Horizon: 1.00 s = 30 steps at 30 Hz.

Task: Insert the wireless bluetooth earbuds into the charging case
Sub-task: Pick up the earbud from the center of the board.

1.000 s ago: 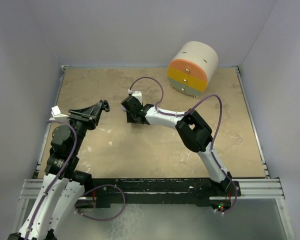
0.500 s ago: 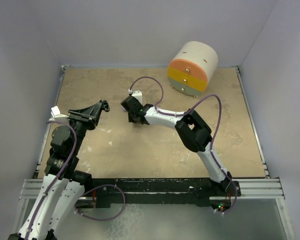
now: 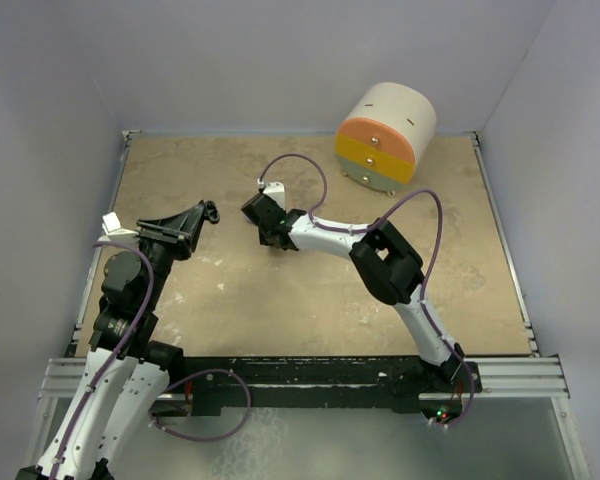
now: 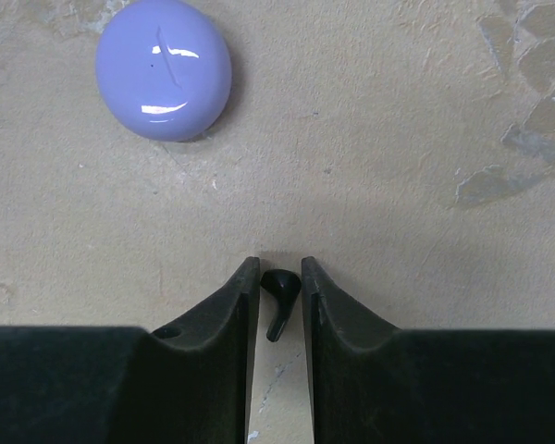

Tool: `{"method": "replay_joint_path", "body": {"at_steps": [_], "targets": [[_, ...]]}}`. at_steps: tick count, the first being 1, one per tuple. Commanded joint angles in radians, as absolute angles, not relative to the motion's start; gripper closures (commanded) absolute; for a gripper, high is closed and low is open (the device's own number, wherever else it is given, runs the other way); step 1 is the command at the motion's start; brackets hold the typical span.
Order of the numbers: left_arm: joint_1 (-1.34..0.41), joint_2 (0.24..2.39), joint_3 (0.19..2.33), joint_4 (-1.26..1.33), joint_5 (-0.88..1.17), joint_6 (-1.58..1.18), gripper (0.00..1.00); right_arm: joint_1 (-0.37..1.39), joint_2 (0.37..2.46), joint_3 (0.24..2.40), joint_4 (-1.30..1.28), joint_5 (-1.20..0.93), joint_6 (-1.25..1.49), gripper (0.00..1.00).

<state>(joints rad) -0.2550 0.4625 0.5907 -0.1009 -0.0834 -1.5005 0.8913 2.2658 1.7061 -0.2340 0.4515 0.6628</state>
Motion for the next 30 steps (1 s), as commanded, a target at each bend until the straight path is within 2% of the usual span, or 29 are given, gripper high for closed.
{"method": "replay_joint_path", "body": {"at_steps": [1, 6, 10, 14, 22, 30], "targets": [[-0.247, 0.459, 0.581, -0.102, -0.106, -1.528, 1.0, 0.893, 2.312, 1.659, -0.333, 0.443, 0.67, 0.73], [-0.247, 0.463, 0.581, -0.099, -0.104, -1.529, 1.0, 0.893, 2.308, 1.65, -0.334, 0.44, 0.667, 0.77], [-0.247, 0.469, 0.58, -0.095, -0.106, -1.526, 1.0, 0.893, 2.283, 1.641, -0.314, 0.412, 0.664, 0.86], [-0.247, 0.478, 0.58, -0.094, -0.108, -1.527, 1.0, 0.889, 2.233, 1.619, -0.282, 0.418, 0.645, 0.89], [-0.247, 0.51, 0.58, -0.081, -0.105, -1.519, 1.0, 0.87, 2.107, 1.543, -0.185, 0.427, 0.606, 0.9], [-0.247, 0.645, 0.563, 0.027, 0.015, -1.525, 1.0, 0.841, 1.94, 1.397, -0.036, 0.428, 0.555, 0.91]]}}
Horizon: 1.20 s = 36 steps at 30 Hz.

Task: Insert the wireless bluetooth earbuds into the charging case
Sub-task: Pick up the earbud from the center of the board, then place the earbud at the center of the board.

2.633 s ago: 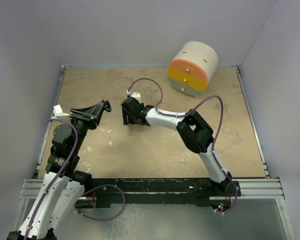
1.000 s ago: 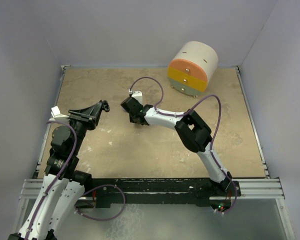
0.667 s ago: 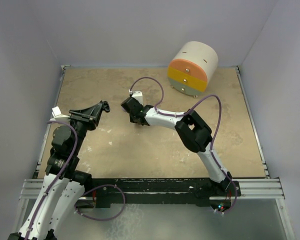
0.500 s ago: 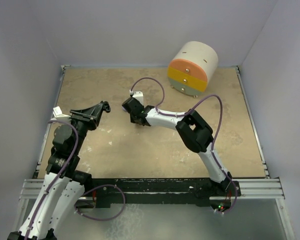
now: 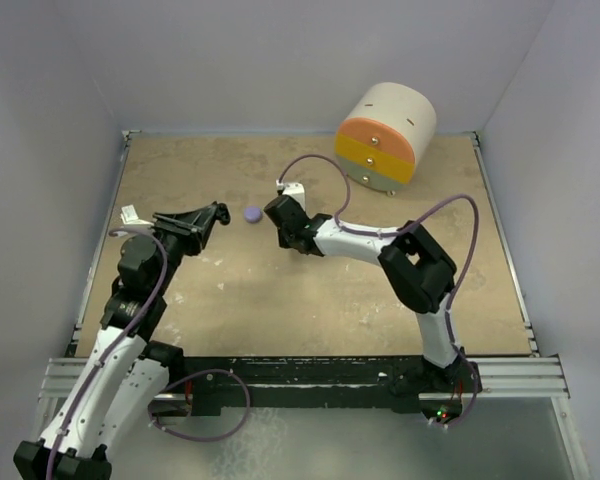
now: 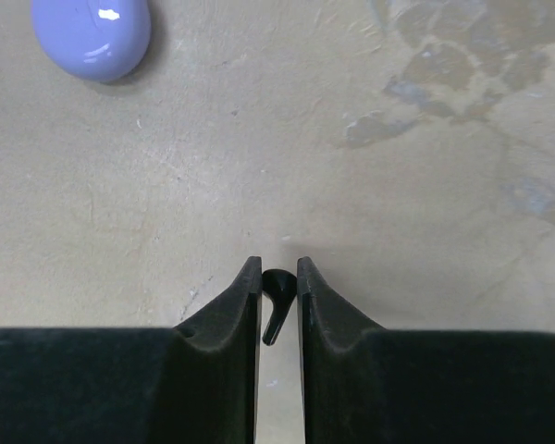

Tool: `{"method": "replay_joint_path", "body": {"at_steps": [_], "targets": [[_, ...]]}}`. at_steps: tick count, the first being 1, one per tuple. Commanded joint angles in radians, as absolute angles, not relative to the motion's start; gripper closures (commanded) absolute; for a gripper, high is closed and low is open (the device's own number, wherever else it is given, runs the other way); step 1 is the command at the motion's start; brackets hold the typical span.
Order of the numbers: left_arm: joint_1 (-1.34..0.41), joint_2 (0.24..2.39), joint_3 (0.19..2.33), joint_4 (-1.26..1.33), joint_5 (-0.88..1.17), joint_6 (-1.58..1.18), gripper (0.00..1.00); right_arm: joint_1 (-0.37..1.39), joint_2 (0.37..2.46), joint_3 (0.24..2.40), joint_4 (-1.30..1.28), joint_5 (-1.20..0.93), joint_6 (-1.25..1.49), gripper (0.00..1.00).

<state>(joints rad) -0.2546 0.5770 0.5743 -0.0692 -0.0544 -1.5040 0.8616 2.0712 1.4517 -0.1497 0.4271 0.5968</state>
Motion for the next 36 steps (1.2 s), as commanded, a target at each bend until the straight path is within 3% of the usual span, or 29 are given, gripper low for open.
{"method": "replay_joint_path", "body": {"at_steps": [1, 17, 36], "targets": [[-0.247, 0.67, 0.557, 0.051, 0.036, -1.53, 1.0, 0.836, 1.915, 1.371, -0.013, 0.428, 0.547, 0.91], [-0.257, 1.077, 0.569, 0.396, 0.302, -1.555, 1.0, 0.758, 1.589, 1.144, 0.291, 0.388, 0.393, 0.95], [-0.378, 1.352, 0.643, 0.606, 0.288, -1.638, 1.0, 0.758, 1.511, 1.095, 0.379, 0.359, 0.363, 0.99]]}}
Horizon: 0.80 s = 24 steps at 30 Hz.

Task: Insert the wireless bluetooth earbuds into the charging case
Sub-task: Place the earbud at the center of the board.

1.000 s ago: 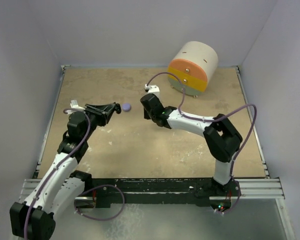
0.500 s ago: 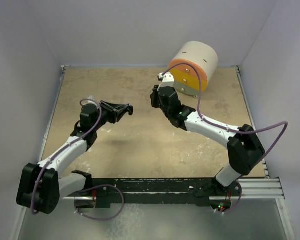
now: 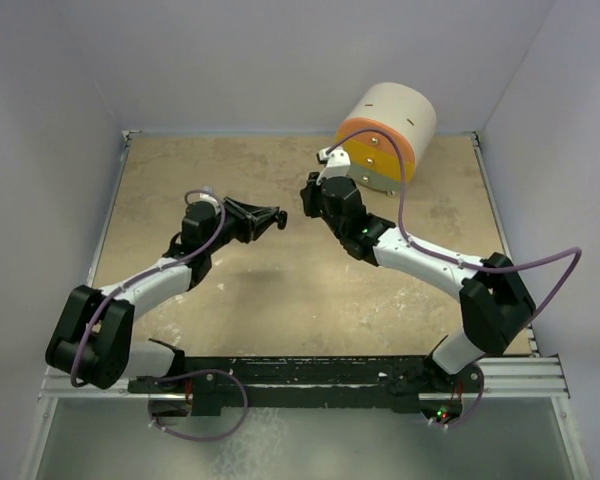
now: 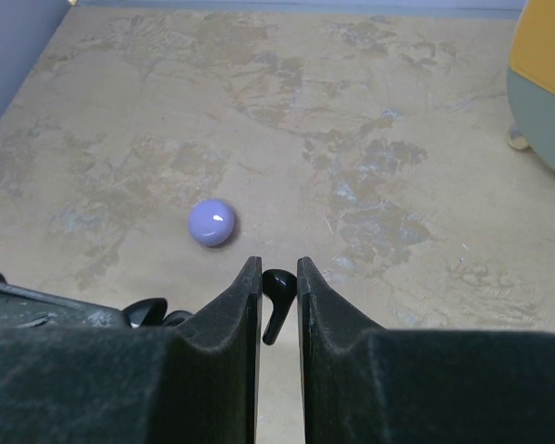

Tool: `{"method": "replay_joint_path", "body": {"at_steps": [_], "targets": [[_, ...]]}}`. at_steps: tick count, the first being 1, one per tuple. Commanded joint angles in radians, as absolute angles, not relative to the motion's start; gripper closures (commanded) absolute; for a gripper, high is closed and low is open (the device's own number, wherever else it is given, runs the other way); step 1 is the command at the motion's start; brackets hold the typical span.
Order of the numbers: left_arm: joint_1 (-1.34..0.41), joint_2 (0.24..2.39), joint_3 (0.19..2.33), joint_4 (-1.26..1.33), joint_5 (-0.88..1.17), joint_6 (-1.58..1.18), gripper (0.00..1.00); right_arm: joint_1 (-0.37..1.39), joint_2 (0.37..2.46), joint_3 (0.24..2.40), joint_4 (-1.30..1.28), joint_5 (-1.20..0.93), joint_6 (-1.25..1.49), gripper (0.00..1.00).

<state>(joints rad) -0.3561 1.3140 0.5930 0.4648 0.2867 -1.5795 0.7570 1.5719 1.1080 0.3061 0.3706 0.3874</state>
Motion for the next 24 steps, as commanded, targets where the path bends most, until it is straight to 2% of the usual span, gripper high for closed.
{"method": "replay_joint_path", "body": {"at_steps": [1, 15, 20, 24], "targets": [[-0.383, 1.37, 0.641, 0.637, 0.29, -1.664, 1.0, 0.757, 1.505, 1.087, 0.389, 0.354, 0.359, 0.99], [-0.419, 1.491, 0.654, 0.782, 0.284, -1.795, 1.0, 0.757, 1.462, 1.042, 0.431, 0.334, 0.334, 0.99], [-0.41, 1.413, 0.601, 0.744, 0.216, -1.778, 1.0, 0.757, 1.496, 1.056, 0.37, 0.333, 0.357, 0.99], [-0.375, 1.271, 0.548, 0.609, 0.146, -1.717, 1.0, 0.757, 1.526, 1.028, 0.306, 0.355, 0.4, 0.99]]}}
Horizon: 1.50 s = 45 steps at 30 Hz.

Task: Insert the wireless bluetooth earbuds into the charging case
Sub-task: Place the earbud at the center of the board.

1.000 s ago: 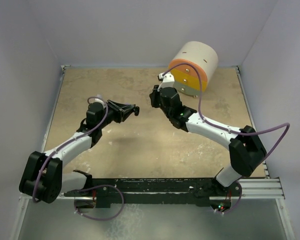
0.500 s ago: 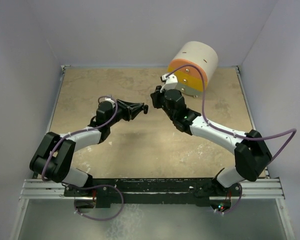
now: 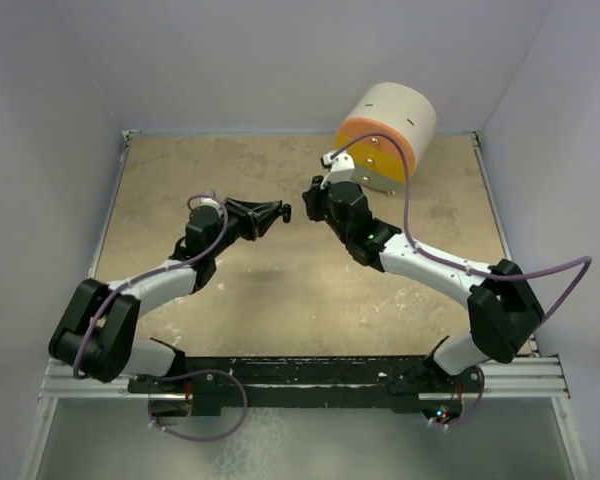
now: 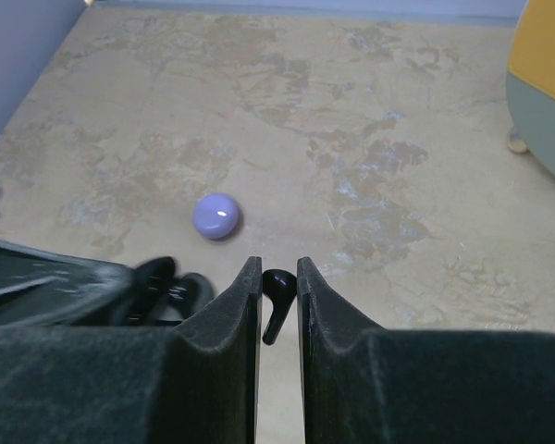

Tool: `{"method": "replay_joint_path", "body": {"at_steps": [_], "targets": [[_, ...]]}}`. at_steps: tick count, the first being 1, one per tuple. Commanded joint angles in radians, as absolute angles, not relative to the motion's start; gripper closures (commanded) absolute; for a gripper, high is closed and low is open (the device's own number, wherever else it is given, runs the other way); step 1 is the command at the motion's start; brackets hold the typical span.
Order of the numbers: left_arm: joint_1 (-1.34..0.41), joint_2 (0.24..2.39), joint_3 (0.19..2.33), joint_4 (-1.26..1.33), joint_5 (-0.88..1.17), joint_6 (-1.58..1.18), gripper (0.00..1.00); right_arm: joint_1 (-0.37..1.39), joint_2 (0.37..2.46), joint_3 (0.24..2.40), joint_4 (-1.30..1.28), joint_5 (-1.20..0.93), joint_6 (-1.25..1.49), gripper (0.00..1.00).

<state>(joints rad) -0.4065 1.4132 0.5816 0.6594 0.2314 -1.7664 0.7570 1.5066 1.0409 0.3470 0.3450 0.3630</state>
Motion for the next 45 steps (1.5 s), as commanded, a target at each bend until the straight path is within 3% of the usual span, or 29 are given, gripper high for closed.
{"method": "replay_joint_path", "body": {"at_steps": [1, 8, 23, 30, 37, 45], "targets": [[-0.365, 1.233, 0.537, 0.578, 0.131, -1.705, 1.0, 0.756, 1.529, 1.011, 0.3, 0.354, 0.407, 0.99], [-0.314, 1.0, 0.503, 0.374, 0.088, -1.599, 1.0, 0.761, 1.599, 0.953, 0.23, 0.324, 0.45, 1.0], [-0.313, 0.912, 0.403, 0.41, 0.13, -1.625, 1.0, 0.781, 1.809, 1.033, 0.078, 0.339, 0.487, 0.99], [-0.313, 0.9, 0.392, 0.405, 0.132, -1.629, 1.0, 0.784, 1.833, 1.054, 0.056, 0.336, 0.49, 0.84], [-0.313, 0.886, 0.376, 0.406, 0.13, -1.631, 1.0, 0.784, 1.827, 1.061, 0.031, 0.336, 0.501, 0.48], [-0.313, 0.877, 0.366, 0.41, 0.135, -1.637, 1.0, 0.784, 1.825, 1.123, -0.085, 0.3, 0.564, 0.46]]}}
